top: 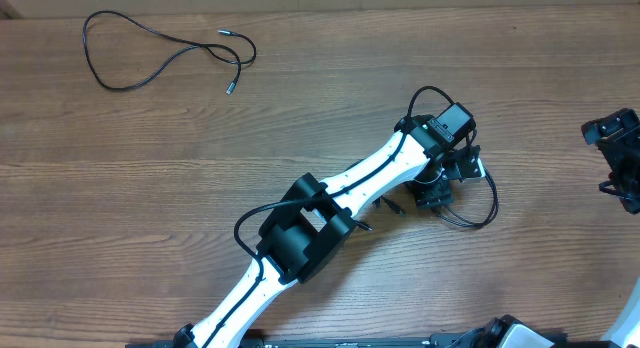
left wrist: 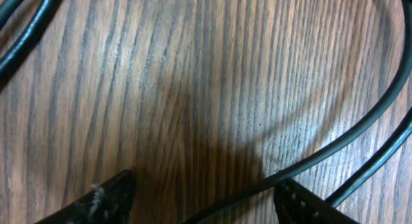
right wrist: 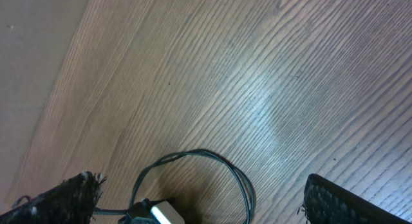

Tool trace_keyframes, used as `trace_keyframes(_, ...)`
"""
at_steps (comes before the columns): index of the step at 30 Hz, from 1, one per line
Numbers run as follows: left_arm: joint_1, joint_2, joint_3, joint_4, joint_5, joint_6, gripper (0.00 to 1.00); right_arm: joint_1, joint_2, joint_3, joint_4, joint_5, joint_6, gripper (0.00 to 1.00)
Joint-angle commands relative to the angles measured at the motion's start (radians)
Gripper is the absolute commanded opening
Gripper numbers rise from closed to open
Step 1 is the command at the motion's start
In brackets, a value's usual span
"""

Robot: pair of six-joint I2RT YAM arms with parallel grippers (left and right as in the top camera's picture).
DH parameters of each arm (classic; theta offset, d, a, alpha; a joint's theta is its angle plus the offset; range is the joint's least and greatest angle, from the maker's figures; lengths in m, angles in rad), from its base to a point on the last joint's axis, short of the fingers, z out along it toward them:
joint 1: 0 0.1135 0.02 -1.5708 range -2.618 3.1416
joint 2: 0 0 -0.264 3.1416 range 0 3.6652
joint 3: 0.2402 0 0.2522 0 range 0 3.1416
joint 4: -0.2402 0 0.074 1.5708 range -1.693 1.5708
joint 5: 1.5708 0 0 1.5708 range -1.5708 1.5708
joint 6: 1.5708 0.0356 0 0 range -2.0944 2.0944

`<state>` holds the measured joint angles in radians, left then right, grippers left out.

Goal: Untangle cables

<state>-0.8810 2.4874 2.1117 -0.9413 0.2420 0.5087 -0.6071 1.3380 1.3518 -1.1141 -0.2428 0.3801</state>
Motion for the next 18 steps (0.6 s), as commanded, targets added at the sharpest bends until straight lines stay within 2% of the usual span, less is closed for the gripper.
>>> trace_keyframes(1,0.005,0.012,-0.035,-0.003,0.009,0.011,0.62,-0.001,-0.003,0.011,0.005,0.011,-0.008,1.00)
trace_keyframes(4,0.005,0.011,-0.035,0.016,-0.034,-0.006,0.40,-0.001,-0.003,0.011,0.005,0.011,-0.008,1.00)
trace_keyframes(6,0.005,0.011,-0.031,0.031,-0.066,-0.044,0.33,-0.001,-0.003,0.011,0.005,0.011,-0.008,1.00)
trace_keyframes(9,0.005,0.005,0.005,0.028,-0.076,-0.095,0.05,-0.001,-0.003,0.011,0.005,0.011,-0.008,1.00)
trace_keyframes(11,0.005,-0.001,0.084,0.007,-0.077,-0.201,0.04,-0.001,-0.003,0.011,0.005,0.011,-0.008,1.00)
trace_keyframes(18,0.018,-0.019,0.406,-0.150,-0.076,-0.380,0.04,-0.001,-0.003,0.011,0.005,0.011,-0.008,1.00)
